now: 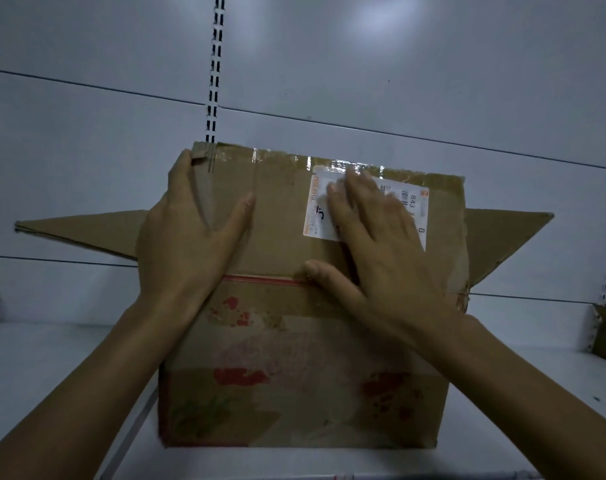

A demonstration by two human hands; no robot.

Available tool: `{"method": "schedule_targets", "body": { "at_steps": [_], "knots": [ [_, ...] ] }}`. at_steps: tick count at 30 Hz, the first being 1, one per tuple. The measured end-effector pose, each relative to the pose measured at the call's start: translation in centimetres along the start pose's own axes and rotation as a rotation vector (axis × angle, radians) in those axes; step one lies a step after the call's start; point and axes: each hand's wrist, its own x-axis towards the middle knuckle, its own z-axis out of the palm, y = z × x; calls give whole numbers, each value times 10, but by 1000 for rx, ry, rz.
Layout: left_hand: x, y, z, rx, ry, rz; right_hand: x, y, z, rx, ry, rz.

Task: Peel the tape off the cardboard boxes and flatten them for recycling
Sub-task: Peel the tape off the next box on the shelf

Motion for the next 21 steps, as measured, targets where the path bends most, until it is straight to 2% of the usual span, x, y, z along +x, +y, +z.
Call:
{"method": "schedule_targets", "body": {
  "at_steps": [3, 9, 14, 17, 19, 21],
  "knots": [
    [2, -2, 1, 17, -5, 0, -1, -3, 10, -139, -55, -30],
    [3, -2, 2, 43, -38, -31, -25, -3, 22, -166, -5, -90],
    [1, 0, 3, 54, -55, -37, -40, -7, 25, -59, 96, -103],
    [2, 0, 2, 45, -41, -40, -49, -6, 20, 105, 212, -118],
    [3, 0, 2, 41, -35, -42, -44, -3, 12, 247, 273, -37],
    [2, -1, 2, 42, -35, -43, -28, 2, 6, 241, 288, 88]
  ]
}}
